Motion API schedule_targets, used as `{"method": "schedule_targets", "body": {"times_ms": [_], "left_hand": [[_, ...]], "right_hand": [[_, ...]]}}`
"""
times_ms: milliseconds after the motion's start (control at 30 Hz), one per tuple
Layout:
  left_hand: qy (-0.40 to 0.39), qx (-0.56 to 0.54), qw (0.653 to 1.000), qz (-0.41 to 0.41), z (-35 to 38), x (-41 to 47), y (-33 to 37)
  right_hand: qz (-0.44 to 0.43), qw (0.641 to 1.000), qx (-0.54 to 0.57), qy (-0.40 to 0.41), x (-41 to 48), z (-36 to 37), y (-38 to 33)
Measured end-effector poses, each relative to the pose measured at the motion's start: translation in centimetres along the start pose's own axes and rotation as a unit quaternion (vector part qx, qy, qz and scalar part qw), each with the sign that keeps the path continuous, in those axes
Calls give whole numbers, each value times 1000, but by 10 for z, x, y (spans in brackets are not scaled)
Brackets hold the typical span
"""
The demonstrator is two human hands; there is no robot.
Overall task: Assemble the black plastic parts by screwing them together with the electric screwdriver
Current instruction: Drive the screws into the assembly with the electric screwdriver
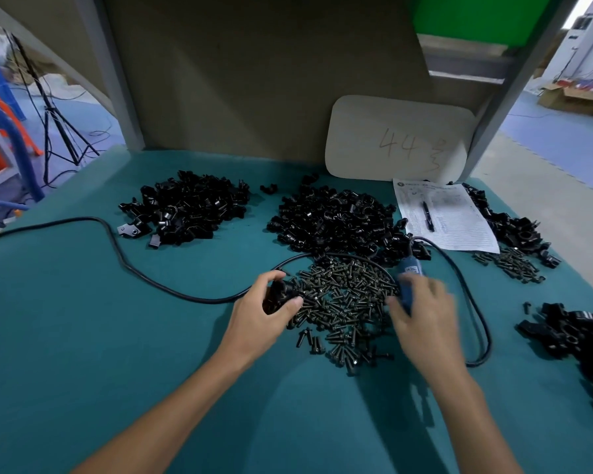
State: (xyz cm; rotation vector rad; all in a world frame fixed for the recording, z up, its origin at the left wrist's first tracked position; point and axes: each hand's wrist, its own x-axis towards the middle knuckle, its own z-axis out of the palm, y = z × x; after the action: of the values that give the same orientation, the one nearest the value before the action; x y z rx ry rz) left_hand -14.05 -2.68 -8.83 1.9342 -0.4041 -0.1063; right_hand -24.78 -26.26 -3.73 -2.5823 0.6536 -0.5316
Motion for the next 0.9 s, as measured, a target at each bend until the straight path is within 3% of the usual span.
{"method": "schedule_targets", "body": {"times_ms": [100,167,333,467,733,900], "left_hand": [[0,-18,1000,-1,-2,1,-2],[6,-20,1000,-2,-3,2,-3],[18,-47,998,-31,-4,1,-2],[16,-35,999,-36,-3,0,0],[-7,42,999,-26,2,1,0],[4,62,998,29,-1,1,0]], "right_hand": [[-106,978,40,-174,-23,19,-30],[-154,966,33,-207,-33,35,-40],[-194,965,-47,-172,-45,54,-49],[-180,968,-48,-167,-48,55,-51],[-94,985,75,-120,-46,48,-48],[-35,969,221,-107,-40,40,-42]]}}
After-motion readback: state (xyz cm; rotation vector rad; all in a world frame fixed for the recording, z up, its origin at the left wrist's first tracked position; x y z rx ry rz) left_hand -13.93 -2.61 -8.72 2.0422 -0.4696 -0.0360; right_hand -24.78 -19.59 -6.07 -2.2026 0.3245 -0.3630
